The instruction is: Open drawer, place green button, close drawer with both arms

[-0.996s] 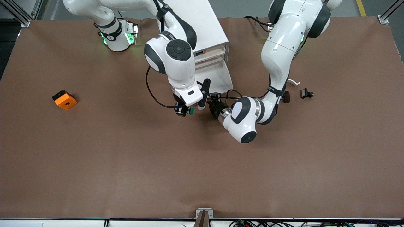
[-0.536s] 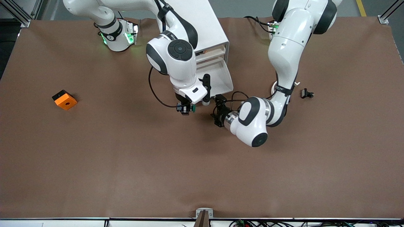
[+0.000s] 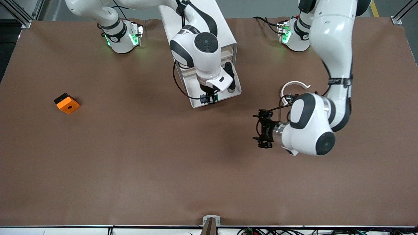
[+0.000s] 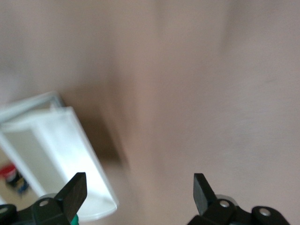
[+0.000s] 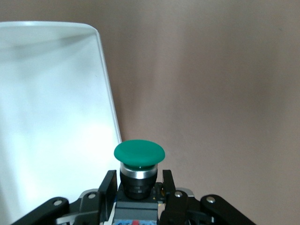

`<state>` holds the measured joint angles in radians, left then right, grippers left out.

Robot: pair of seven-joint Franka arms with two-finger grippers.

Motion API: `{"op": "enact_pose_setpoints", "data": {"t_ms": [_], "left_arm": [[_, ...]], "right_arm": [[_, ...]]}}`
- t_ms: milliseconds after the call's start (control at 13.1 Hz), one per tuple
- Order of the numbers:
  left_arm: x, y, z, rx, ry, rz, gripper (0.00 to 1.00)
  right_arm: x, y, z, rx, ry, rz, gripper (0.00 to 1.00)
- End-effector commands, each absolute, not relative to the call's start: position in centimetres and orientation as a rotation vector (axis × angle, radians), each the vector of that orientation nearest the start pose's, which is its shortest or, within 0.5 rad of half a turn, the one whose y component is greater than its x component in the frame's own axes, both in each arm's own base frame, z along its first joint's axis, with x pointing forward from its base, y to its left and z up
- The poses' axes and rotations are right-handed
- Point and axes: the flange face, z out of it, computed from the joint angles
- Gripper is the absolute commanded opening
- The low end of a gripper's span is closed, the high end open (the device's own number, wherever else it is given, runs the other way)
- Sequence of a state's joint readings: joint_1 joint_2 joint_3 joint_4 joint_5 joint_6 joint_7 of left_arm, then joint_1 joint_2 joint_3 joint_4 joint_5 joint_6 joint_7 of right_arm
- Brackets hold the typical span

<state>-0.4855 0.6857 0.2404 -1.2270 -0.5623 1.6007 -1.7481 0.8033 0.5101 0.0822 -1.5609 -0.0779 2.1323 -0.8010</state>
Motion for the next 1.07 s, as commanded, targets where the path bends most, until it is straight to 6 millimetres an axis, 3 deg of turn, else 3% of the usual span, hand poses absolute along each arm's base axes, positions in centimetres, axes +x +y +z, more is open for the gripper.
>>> {"op": "enact_pose_setpoints", "data": {"t_ms": [0,153,536,766,996], "left_arm": [[64.9,-24.7,43.6,2.381,2.006,-0.500,1.00],[63.9,-23.3,49.0,2.468,1.869,-0.379,1.00],[60.7,-17.7,58.3,2.837,1.296,-0.210,1.00],[59.3,-12.6,62.0,2.913,1.023,-0.208,1.00],[58.2,-7.8,64.4,2.973,0.792,-0.188,1.00]], "right_arm": [[43.0,53.2,33.8,2.020,2.390,0.112,0.19],[42.5,52.9,32.7,2.020,2.392,0.069,0.19],[40.0,53.6,30.7,2.053,2.406,-0.019,0.19],[38.9,54.4,30.5,2.065,2.397,-0.016,0.20],[38.5,54.9,30.4,2.054,2.406,-0.008,0.21]]}}
